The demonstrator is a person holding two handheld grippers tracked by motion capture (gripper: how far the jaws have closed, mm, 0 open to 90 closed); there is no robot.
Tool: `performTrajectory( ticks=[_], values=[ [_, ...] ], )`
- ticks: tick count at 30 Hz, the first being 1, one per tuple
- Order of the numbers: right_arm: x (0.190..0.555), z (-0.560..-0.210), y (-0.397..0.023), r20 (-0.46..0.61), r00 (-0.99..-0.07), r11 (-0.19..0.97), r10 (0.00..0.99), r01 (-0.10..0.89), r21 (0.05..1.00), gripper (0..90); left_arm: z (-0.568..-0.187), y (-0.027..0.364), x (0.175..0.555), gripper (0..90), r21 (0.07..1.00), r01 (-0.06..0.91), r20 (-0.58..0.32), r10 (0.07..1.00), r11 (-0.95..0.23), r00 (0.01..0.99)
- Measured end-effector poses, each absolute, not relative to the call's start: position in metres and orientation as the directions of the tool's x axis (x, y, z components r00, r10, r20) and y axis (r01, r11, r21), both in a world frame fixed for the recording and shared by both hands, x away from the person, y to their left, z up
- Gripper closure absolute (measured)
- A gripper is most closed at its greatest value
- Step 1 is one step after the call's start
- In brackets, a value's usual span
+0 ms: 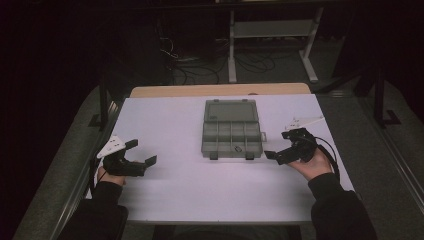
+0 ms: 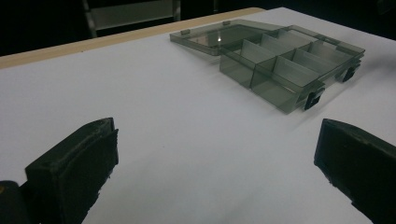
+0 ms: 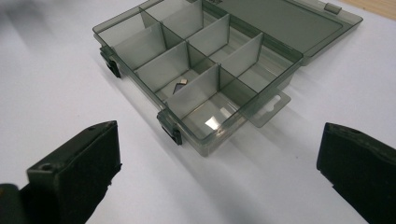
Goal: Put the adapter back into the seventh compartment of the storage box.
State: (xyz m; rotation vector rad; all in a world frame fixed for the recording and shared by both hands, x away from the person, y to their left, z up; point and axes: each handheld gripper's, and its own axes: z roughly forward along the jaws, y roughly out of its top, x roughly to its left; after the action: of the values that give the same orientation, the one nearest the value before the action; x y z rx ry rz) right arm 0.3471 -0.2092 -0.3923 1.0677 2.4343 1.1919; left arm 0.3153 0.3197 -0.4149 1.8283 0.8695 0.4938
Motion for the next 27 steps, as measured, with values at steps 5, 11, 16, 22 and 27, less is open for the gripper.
performTrajectory(
  ticks=[5,11,16,22,27],
  values=[
    [0.343,-0.394,-0.214,0.114,-0.702,0.393,0.703,0.517,0.760,0.0,-0.415,0.320,0.315,0.0,0.912,0.339,-0.052,0.752,-0.233,0.657],
    [0.338,-0.397,-0.220,0.118,-0.695,0.380,0.709,0.518,0.766,0.0,-0.415,0.320,0.315,0.0,0.912,0.339,-0.052,0.753,-0.232,0.656],
    [0.332,-0.399,-0.226,0.129,-0.682,0.361,0.720,0.526,0.770,0.0,-0.415,0.320,0.315,0.0,0.911,0.339,-0.050,0.753,-0.235,0.656],
    [0.325,-0.402,-0.234,0.134,-0.670,0.333,0.730,0.519,0.787,0.0,-0.415,0.320,0.315,0.0,0.911,0.340,-0.050,0.753,-0.235,0.656],
    [0.319,-0.404,-0.239,0.136,-0.660,0.319,0.739,0.519,0.793,0.0,-0.414,0.320,0.315,0.0,0.912,0.337,-0.050,0.752,-0.234,0.658]
  ],
)
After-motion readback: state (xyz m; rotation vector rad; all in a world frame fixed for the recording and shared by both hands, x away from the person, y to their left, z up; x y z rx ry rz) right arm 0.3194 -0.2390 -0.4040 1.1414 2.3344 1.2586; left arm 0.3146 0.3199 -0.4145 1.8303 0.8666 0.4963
